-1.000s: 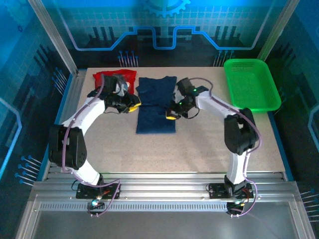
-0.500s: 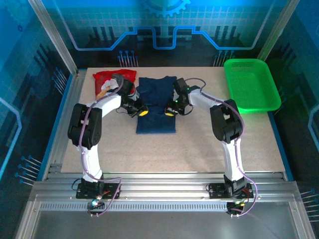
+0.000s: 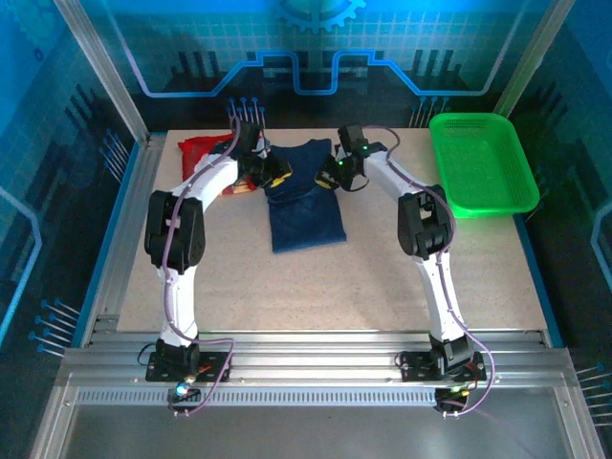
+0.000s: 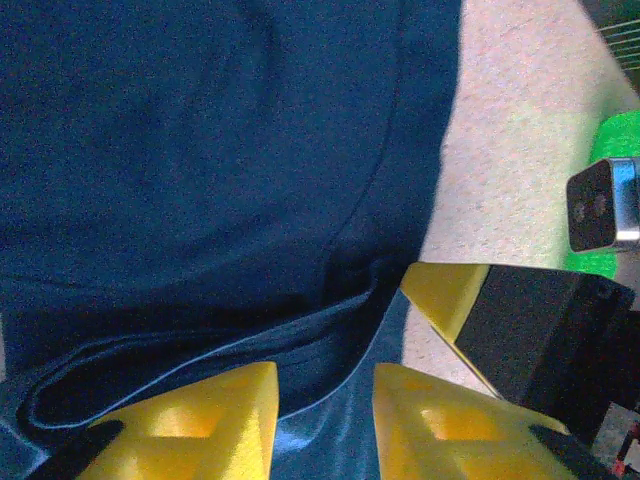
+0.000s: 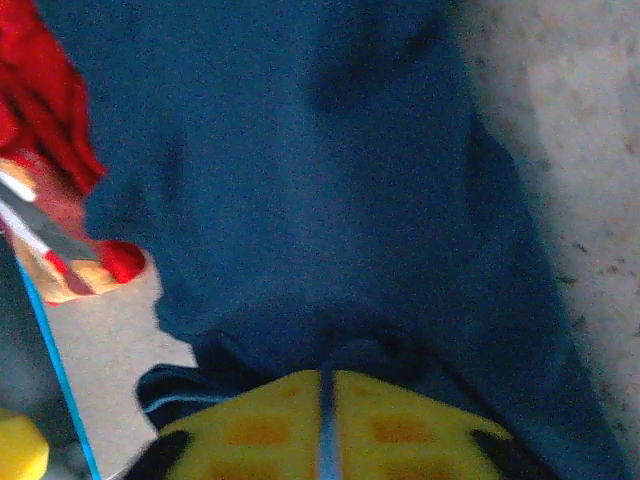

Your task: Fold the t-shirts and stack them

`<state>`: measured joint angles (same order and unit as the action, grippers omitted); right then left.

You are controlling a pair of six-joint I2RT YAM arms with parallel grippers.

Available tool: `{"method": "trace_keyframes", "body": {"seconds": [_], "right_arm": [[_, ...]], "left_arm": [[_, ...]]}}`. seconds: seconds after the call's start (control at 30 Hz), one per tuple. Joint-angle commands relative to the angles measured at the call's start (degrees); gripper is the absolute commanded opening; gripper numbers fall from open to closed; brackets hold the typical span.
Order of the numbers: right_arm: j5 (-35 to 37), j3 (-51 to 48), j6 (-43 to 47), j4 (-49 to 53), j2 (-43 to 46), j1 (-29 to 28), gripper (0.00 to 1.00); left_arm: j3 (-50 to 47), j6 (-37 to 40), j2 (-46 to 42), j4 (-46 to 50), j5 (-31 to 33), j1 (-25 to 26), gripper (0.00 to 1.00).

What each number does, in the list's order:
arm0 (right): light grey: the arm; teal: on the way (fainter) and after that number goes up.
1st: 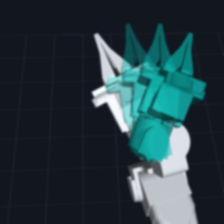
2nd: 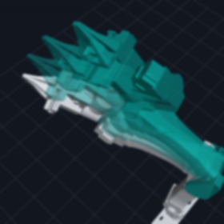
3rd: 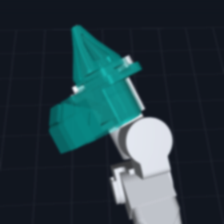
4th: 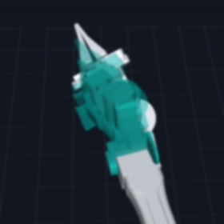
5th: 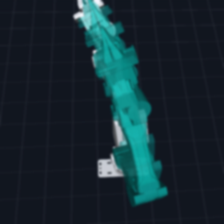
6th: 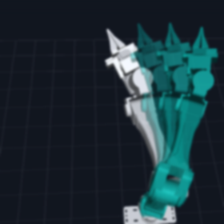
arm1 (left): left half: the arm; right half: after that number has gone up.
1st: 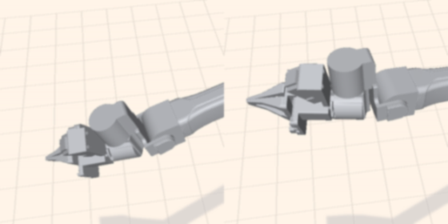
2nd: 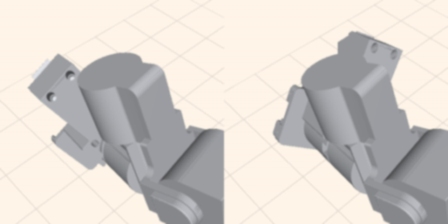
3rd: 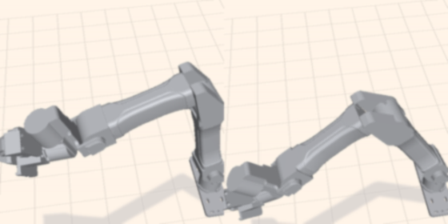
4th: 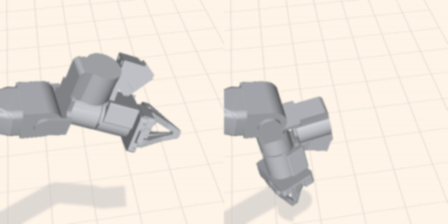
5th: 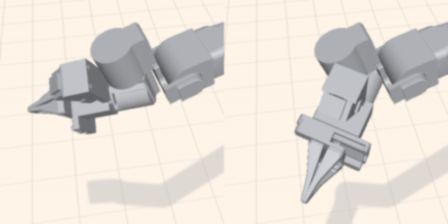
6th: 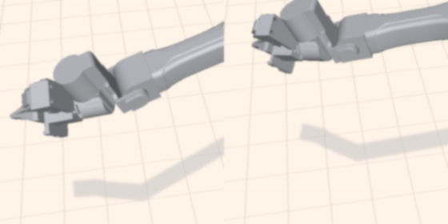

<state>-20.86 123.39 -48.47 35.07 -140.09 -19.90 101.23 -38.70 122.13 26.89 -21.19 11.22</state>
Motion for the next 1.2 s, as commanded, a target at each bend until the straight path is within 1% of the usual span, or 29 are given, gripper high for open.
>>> {"method": "trace_keyframes", "body": {"seconds": [0.0, 0.1, 0.23, 0.3, 0.37, 0.47, 0.53, 0.63, 0.9, 1.17], "right_arm": [[-1.95, 4.92, 0.46, 2.45, 1.29, 1.1, 0.24], [-0.99, -0.06, 3.09, 3.29, 6.43, 1.14, 0.34], [0.21, -10.66, 7.33, 4.8, 15.9, 0.54, 0.39], [0.55, -16.06, 9.53, 4.87, 19.38, -0.35, 0.37], [1.13, -21.52, 10.23, 4.09, 22.23, -1.51, 0.31], [0.61, -27.21, 10.03, 1.86, 23.7, -3.2, 0.22], [-0.44, -29.97, 9.09, -0.36, 23.56, -4.32, 0.17], [-0.8, -31.7, 8.04, -2.39, 22.54, -6.18, 0.13], [-0.39, -33.05, 7.33, -3.03, 19.45, -9.46, 0.1], [0.38, -36.24, 7.93, -2.88, 18.54, -11.71, 0.09]], "left_arm": [[1.81, -0.92, -4.22, 0.68, 0.97, -1.11, 0.46], [-2.73, -0.08, -9.75, 1.13, -0.3, -1.29, 0.5], [-14.9, -0.35, -18.0, -0.15, -2.01, -1.05, 0.5], [-19.86, -0.28, -20.56, -0.57, -2.65, -0.57, 0.46], [-23.72, -0.14, -21.77, -0.58, -2.85, 0.47, 0.35], [-26.61, 0.07, -20.62, -1.68, -2.97, 2.37, 0.22], [-26.98, -0.71, -18.56, -2.72, -2.87, 2.91, 0.18], [-25.3, -0.96, -14.91, -3.39, -1.89, 3.6, 0.16], [-18.44, -1.84, -5.12, -3.51, 0.38, 4.16, 0.15], [-10.18, -2.08, 2.05, -2.68, 3.68, 3.59, 0.15]]}}
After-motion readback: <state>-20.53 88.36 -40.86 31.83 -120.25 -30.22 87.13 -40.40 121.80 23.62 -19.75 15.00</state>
